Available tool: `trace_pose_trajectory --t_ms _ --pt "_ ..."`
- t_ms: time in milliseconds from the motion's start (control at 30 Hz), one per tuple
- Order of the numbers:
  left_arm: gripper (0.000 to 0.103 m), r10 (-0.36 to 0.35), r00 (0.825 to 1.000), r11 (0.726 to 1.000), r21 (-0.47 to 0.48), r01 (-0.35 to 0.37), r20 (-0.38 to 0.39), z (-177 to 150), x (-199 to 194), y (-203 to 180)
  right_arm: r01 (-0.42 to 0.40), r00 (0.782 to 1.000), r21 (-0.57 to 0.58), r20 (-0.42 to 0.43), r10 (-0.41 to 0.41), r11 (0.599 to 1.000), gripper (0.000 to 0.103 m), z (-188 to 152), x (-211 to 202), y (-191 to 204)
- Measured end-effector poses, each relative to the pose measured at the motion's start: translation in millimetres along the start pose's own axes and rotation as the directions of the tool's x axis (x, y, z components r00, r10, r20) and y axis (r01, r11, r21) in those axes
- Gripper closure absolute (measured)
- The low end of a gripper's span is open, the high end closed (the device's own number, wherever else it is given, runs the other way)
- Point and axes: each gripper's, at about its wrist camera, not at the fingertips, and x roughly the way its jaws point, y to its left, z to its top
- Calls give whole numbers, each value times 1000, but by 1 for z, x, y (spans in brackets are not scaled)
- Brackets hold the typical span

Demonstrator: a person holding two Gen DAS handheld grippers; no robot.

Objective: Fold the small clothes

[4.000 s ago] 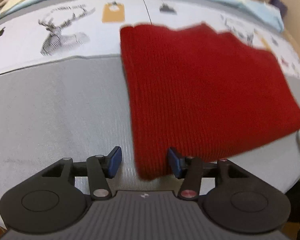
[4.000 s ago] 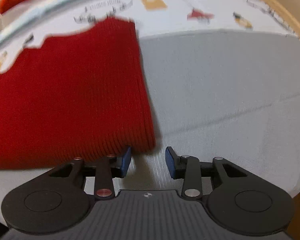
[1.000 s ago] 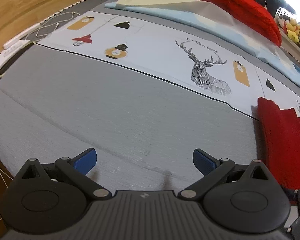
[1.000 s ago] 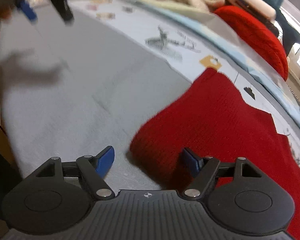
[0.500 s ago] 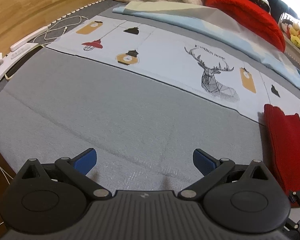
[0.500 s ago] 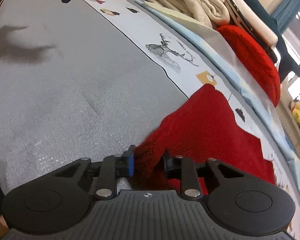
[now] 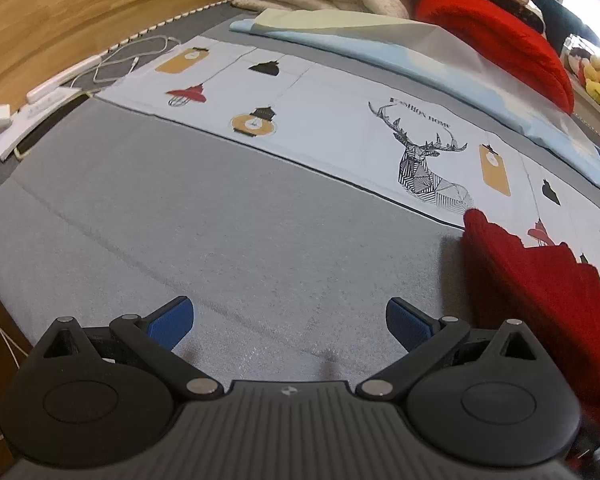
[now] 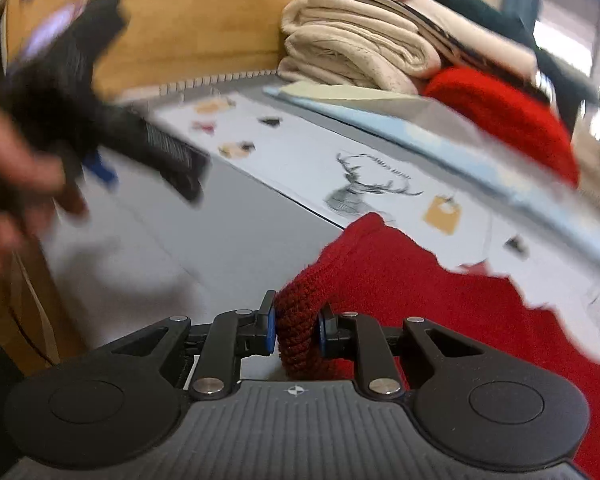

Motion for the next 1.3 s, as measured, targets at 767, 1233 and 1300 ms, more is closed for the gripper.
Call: trace_pose_trajectory --t_ms 767,1233,1300 --pt "0 -91 995 959 267 96 -32 -19 12 -175 406 909 848 -335 -250 340 77 -216 -166 -350" --pt "0 -73 997 911 406 79 -29 -39 8 -237 147 988 750 -86 -125 645 38 -151 -175 -443" --pt "0 -73 997 914 397 81 -34 -40 5 -238 117 993 771 -86 -80 626 38 -157 -153 -452"
